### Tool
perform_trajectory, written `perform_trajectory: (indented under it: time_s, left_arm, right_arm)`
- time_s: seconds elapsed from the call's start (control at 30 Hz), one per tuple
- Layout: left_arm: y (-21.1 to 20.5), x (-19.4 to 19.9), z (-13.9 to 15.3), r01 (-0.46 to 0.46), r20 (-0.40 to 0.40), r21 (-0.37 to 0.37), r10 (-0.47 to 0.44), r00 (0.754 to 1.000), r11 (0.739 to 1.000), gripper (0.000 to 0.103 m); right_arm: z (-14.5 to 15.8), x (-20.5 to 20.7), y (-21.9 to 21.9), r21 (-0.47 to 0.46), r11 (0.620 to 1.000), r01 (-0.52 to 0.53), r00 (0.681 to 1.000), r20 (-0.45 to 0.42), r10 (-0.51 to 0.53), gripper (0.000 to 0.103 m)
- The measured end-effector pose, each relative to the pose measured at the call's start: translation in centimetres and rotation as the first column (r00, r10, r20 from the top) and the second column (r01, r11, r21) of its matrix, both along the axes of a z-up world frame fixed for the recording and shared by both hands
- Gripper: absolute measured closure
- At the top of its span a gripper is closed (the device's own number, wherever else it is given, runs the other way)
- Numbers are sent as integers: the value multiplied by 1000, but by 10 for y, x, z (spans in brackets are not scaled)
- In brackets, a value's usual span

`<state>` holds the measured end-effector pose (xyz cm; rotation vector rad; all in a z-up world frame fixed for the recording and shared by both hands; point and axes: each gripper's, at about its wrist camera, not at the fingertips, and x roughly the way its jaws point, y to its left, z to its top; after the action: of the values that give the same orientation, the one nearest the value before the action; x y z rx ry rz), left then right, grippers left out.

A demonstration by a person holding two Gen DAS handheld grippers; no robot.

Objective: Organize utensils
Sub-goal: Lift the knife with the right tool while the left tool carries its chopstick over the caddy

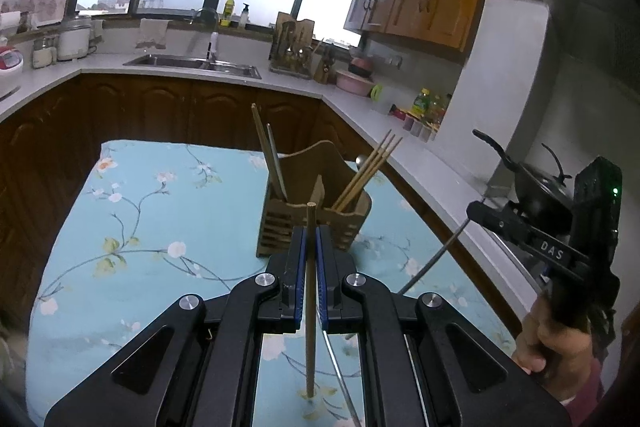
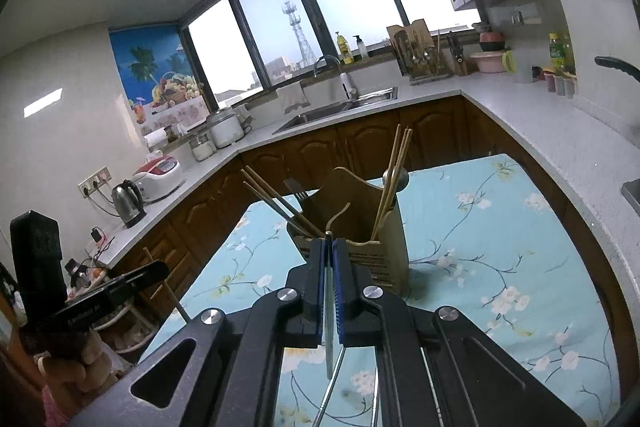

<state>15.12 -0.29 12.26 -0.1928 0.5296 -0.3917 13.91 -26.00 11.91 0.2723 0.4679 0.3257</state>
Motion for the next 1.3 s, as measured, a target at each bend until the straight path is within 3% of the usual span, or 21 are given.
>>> perform_trajectory:
  time_s: [0.43, 0.9, 1.1, 1.3]
  left_arm:
    - [0, 16, 29, -67, 137, -49, 73, 988, 997, 99]
    - [-11, 76, 83, -112, 310, -82, 133, 942, 990, 99]
    - [-18, 107, 84, -152, 332, -88, 173, 927, 984, 99]
    - [-29, 126, 61, -207, 347, -75, 220, 912, 975, 99]
  right_arm:
    - [17, 10, -9, 4, 1000, 23, 999, 44, -23, 99]
    - [78, 43, -21, 18, 996, 93, 975, 200, -95, 99]
    - [88, 70, -20, 8, 992, 127, 965, 231, -126, 99]
    - [71, 92, -19, -3, 988, 156, 964, 219, -152, 99]
